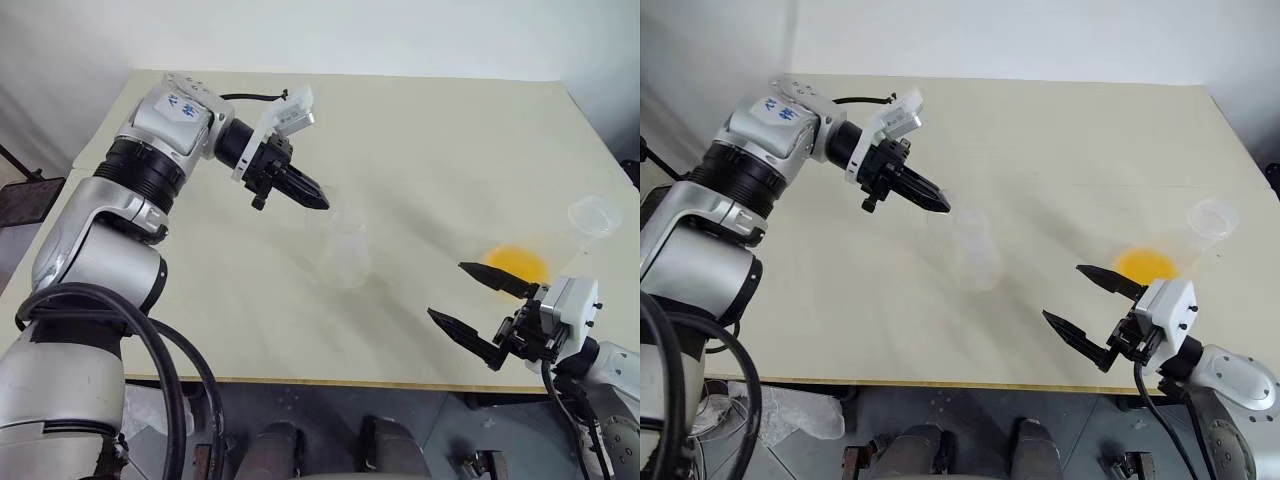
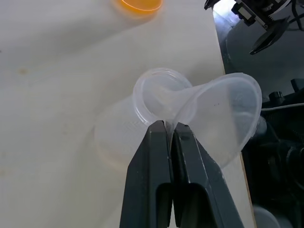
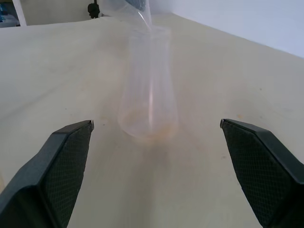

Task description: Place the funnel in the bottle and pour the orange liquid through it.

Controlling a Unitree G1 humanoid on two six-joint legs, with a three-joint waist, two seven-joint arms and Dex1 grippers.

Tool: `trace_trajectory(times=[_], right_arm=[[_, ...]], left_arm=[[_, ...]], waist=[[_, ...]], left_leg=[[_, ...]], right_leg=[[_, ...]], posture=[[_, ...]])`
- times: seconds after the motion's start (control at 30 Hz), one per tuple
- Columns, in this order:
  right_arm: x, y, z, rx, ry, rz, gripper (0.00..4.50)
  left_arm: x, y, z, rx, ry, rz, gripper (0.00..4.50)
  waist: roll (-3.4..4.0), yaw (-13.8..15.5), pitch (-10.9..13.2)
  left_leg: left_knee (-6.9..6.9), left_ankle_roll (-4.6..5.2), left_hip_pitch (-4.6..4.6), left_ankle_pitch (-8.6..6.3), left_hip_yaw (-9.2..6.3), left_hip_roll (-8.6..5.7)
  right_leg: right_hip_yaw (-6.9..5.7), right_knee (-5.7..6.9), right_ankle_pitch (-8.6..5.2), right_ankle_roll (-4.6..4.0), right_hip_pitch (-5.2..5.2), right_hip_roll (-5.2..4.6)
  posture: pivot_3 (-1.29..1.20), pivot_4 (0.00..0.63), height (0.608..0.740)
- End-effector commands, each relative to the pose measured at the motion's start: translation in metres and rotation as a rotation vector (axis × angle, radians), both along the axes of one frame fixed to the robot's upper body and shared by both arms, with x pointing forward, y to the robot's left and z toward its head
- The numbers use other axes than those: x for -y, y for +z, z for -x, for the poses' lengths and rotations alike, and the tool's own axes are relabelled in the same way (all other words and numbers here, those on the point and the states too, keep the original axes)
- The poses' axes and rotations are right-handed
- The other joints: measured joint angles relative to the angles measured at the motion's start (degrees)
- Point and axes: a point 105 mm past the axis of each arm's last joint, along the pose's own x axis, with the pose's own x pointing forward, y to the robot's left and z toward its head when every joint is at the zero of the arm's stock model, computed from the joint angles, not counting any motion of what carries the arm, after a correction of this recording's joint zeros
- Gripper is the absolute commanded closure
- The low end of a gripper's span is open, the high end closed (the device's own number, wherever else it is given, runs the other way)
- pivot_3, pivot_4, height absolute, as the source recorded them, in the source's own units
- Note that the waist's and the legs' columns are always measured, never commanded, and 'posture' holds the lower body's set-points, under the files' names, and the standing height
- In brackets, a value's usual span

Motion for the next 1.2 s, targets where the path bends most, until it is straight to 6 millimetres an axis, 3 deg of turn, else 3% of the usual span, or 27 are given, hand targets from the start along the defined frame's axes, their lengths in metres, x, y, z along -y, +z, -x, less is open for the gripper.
trace_trajectory(times=[0.03,0.73,0.87,1.2], right_arm=[[-0.005,0.005,0.003,0.037,0.015,-0.003,0.0],[-0.007,0.002,0.003,0.046,0.0,-0.004,0.0],[-0.008,0.002,0.004,0.048,-0.002,-0.004,0.0],[-0.009,0.002,0.004,0.055,-0.004,-0.002,0.0]], left_arm=[[0.007,0.013,0.013,-0.006,-0.123,-0.011,4.48],[0.027,0.012,0.003,0.044,-0.107,-0.155,4.48],[0.028,0.013,0.003,0.04,-0.097,-0.164,3.53],[0.033,0.016,0.005,0.032,-0.097,-0.155,0.29]], waist=[[0.0,-0.05,0.0],[-0.02,0.07,0.01],[-0.04,0.07,0.02],[-0.04,0.0,0.02]], left_leg=[[0.0,0.0,0.0,0.0,0.0,0.0],[0.01,0.05,0.0,0.01,0.04,-0.01],[0.01,0.05,-0.01,0.01,0.05,-0.01],[0.0,0.06,-0.05,0.01,0.06,-0.01]], right_leg=[[0.0,0.0,0.0,0.0,0.0,0.0],[0.0,0.0,0.0,0.0,0.01,-0.01],[0.01,0.0,0.0,0.01,0.0,-0.01],[0.01,-0.01,0.0,0.01,-0.04,-0.01]], posture=[[0.0,0.15,0.74],[0.0,0.15,0.74],[0.0,0.15,0.74],[0.0,0.15,0.74]])
